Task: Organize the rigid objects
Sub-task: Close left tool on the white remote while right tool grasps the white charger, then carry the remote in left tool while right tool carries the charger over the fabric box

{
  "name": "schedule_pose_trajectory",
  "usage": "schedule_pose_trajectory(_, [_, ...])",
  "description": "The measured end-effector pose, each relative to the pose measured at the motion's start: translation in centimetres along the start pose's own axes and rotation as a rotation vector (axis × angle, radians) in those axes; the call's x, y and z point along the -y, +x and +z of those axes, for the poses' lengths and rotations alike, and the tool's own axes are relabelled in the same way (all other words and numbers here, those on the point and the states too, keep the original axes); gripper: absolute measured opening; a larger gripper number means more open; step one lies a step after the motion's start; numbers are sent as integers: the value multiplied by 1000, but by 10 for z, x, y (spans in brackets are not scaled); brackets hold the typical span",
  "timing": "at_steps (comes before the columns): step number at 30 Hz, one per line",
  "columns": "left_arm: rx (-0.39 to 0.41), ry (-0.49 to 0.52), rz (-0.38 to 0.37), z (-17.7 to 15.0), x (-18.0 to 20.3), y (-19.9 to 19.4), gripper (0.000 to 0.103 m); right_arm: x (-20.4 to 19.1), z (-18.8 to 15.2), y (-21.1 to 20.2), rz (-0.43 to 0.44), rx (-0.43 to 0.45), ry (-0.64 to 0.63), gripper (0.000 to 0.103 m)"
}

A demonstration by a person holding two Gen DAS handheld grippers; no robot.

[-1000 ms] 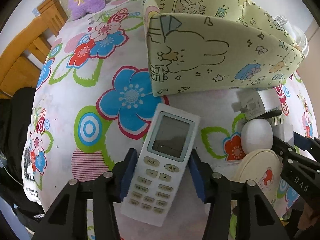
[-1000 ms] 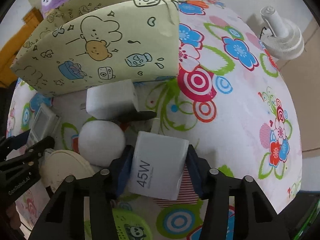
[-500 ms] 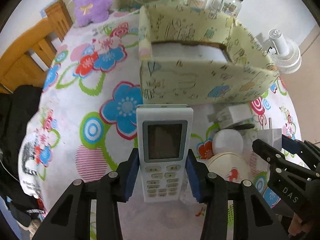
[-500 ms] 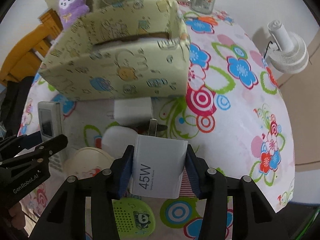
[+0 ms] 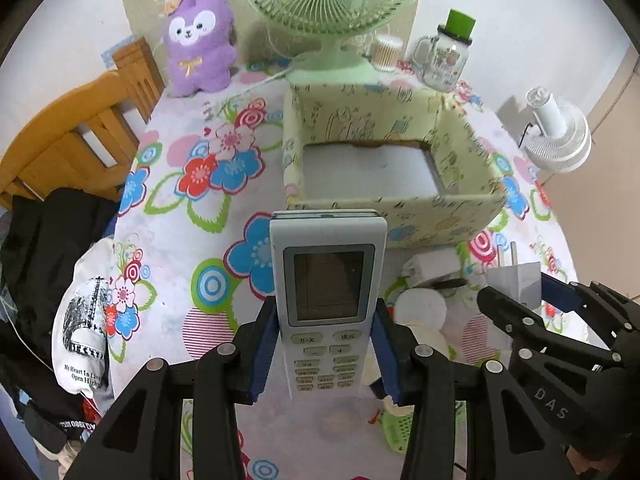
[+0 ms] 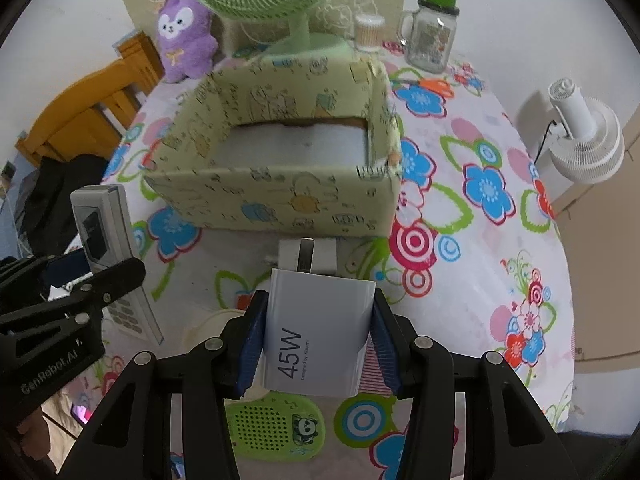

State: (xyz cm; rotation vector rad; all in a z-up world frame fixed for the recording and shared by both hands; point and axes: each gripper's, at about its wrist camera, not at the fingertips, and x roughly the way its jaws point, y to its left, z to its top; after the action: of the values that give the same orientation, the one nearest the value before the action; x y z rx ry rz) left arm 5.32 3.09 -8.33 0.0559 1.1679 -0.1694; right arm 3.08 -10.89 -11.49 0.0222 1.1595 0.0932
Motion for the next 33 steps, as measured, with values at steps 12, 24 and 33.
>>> schedule_pose_trajectory(12, [78, -2, -4, 7, 26, -42, 46, 5, 12, -43, 27, 75, -35, 51])
schedule_pose_trajectory(24, [130, -40, 26, 9, 43, -67, 46, 17, 15, -72, 59, 127, -79, 51])
schedule_pose_trajectory(33, [164, -39, 43, 15, 57, -77, 46, 31, 21, -86, 67, 151, -99, 51])
